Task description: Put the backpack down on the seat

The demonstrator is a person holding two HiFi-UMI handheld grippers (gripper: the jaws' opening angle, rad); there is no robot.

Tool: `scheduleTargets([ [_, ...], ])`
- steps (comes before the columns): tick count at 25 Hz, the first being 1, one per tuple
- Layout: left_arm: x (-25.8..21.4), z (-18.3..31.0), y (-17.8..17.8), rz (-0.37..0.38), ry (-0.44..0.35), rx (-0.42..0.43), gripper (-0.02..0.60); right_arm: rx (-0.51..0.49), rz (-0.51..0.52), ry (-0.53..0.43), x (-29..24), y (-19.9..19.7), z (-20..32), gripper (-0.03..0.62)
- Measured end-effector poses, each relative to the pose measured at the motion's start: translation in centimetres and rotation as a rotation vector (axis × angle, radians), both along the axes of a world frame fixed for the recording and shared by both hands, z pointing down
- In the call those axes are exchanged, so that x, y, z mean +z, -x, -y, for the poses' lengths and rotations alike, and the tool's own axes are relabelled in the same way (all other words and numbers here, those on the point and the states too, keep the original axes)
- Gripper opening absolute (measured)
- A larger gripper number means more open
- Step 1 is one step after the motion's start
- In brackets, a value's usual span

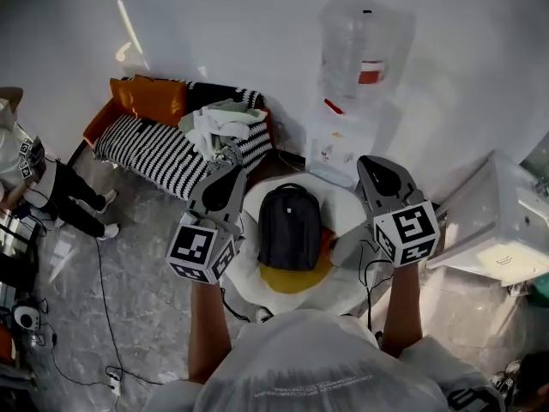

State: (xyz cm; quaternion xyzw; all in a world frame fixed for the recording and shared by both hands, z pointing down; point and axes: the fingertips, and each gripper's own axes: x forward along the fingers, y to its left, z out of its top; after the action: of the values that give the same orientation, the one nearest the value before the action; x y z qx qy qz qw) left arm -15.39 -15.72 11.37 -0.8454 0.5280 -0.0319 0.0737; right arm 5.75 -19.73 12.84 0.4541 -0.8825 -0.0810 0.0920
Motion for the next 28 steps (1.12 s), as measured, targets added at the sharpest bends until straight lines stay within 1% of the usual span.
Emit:
scheduleTargets([
  [3, -0.9, -0.8, 0.3, -0.027, -0.015, 0.007, -0.003, -0.017, 0.005, -0.022, -1.0, 0.6, -0.6, 0.005],
  [4, -1.0, -0.9, 0.2, -0.019, -0.021, 0.007, -0.003, -0.022, 0.005, -0.027, -1.2, 0.7, -0.7, 0.005],
  [7, -1.3, -1.3, -0.2, 0.036, -0.037, 0.006, -0.002, -0.031, 0.007, -0.036, -1.6, 0.9, -0.9, 0.005],
  [10, -1.5, -1.2, -0.1, 0.055, -0.042, -0.006, -0.002, -0.041, 0.001, -0.047, -2.1, 1.4, -1.4, 0.005],
  [16, -1.4, -1.1, -0.1, 0.108, -0.042, -0.032, -0.003, -0.078, -0.057, -0.064, -2.4, 2.7, -1.9, 0.005],
  [28, -0.1, -0.8, 0.1, 0.117, -0.005, -0.041, -0.003, -0.087, -0.074, -0.048, -1.4, 3.3, -1.5, 0.005],
])
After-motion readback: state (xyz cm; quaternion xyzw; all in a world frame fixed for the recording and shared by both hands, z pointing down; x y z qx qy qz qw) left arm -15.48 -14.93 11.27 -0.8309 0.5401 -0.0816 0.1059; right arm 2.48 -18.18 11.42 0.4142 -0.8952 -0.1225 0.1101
